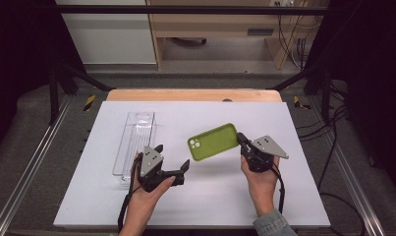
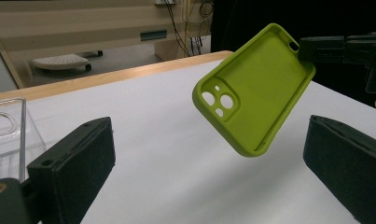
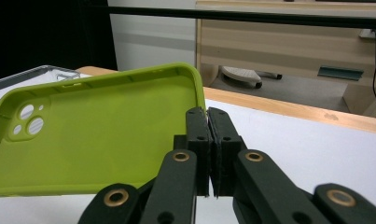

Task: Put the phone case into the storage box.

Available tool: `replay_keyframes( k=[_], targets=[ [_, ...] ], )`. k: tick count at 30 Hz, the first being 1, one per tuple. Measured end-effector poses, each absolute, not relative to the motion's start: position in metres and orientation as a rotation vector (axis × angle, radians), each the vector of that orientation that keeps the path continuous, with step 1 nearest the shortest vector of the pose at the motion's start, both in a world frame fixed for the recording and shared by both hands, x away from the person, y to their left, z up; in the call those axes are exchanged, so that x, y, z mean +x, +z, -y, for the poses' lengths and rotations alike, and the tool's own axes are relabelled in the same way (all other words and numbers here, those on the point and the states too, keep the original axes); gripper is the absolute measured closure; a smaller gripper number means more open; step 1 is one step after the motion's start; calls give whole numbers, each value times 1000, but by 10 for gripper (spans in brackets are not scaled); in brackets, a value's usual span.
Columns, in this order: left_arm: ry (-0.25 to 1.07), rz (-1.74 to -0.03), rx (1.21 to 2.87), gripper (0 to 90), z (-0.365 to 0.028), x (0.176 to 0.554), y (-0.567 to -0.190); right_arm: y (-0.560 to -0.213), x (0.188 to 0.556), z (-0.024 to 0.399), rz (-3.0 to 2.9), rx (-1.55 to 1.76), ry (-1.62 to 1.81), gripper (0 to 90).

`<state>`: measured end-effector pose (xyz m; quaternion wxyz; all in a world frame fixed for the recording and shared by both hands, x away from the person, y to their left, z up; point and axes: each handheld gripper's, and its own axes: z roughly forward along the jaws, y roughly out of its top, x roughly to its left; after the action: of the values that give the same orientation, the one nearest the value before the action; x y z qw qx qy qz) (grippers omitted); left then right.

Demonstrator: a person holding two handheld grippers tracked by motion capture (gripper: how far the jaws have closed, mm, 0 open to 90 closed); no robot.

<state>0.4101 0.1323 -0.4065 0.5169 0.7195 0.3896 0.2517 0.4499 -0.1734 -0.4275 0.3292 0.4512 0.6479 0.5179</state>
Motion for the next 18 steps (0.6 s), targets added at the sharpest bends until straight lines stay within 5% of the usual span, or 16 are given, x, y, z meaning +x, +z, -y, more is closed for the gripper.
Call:
replay_keyframes(
  k=[18],
  targets=[
    [570, -917, 1756, 32, -124, 413, -409, -422, 444, 167, -1681, 1137, 1368, 882]
  ],
)
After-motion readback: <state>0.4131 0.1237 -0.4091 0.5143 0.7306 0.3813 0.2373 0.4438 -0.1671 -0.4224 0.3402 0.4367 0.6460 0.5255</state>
